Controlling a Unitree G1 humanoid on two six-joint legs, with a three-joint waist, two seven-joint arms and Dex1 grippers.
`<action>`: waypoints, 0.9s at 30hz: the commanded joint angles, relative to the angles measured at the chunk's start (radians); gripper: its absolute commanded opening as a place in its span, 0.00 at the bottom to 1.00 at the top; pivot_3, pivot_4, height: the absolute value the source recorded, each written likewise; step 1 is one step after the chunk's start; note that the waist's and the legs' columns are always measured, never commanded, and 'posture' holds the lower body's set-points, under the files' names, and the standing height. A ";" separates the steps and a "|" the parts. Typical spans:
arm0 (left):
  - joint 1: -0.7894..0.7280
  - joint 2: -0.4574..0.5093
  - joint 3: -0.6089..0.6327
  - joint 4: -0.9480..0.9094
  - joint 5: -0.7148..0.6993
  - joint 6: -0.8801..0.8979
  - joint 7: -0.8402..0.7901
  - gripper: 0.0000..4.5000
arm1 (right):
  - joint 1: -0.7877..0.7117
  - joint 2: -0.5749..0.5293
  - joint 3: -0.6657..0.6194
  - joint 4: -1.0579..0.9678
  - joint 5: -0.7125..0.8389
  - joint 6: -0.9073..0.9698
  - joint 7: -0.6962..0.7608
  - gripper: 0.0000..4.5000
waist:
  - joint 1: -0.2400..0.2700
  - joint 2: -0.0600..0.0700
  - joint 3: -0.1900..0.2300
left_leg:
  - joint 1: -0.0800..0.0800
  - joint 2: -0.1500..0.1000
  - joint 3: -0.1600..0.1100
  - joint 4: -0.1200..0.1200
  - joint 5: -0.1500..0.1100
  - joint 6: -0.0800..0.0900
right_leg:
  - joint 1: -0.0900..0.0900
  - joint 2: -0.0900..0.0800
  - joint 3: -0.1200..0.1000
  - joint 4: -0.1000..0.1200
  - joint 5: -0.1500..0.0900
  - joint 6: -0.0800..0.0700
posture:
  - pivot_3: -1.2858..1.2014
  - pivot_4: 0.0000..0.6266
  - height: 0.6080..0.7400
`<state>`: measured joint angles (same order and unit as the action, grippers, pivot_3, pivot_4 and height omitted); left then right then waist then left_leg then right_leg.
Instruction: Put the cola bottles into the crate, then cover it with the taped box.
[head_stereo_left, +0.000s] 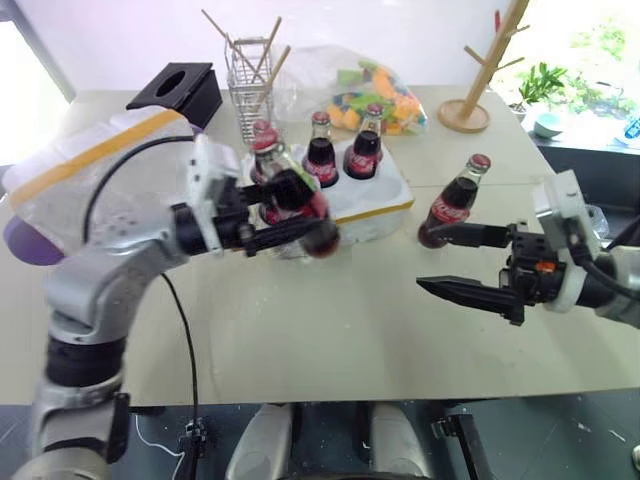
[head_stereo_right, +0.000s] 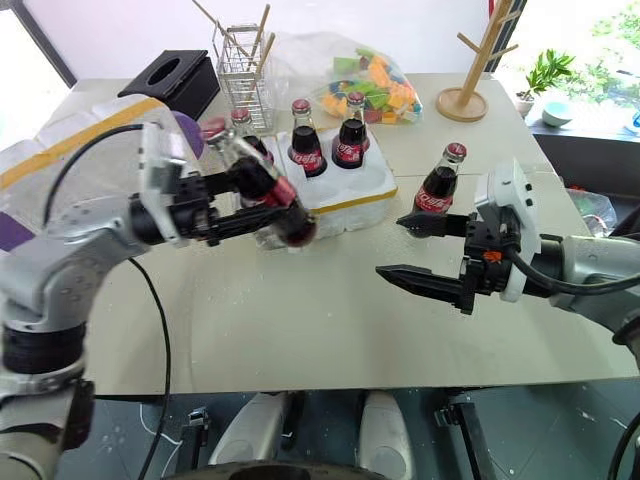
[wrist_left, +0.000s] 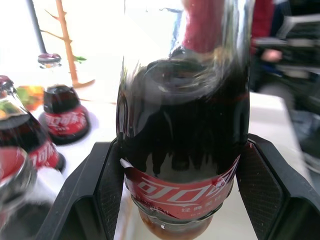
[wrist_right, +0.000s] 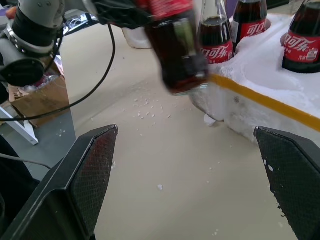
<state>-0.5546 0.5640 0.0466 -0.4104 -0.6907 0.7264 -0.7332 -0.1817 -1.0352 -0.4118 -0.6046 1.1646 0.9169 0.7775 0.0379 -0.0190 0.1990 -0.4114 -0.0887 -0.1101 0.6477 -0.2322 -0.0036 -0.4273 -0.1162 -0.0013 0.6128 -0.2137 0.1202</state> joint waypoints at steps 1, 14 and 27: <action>-0.051 -0.032 0.021 -0.050 0.044 -0.027 0.113 0.57 | 0.011 0.010 -0.048 -0.032 0.024 -0.020 -0.016 1.00 | -0.001 0.000 0.000 | 0.000 0.000 0.000 0.000 0.000 0.000 | 0.000 0.000 0.000 0.000 0.000 0.000 | 0.52 0.24 1.00; -0.049 0.193 0.106 0.118 -0.113 -0.034 -0.325 0.57 | 0.064 0.019 -0.082 -0.060 0.050 -0.032 -0.063 1.00 | 0.000 0.000 0.000 | 0.001 0.001 0.000 0.000 0.000 0.000 | 0.000 0.002 0.000 0.001 -0.002 -0.004 | 0.52 0.24 1.00; -0.211 0.122 0.063 0.228 -0.049 -0.069 -0.245 0.57 | 0.103 0.031 -0.092 -0.075 0.051 -0.051 -0.079 1.00 | 0.001 0.000 0.000 | 0.000 0.000 0.000 0.000 0.000 0.000 | 0.000 0.000 0.000 0.000 -0.002 -0.004 | 0.52 0.24 1.00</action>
<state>-0.7291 0.6997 0.0965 -0.1652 -0.7839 0.7210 -1.0445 -0.0781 -1.0066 -0.4761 -0.6482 1.2000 0.8857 0.7041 0.0390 -0.0189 0.1992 -0.4113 -0.0885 -0.1101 0.6477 -0.2322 -0.0035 -0.4270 -0.1163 -0.0012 0.6125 -0.2157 0.1166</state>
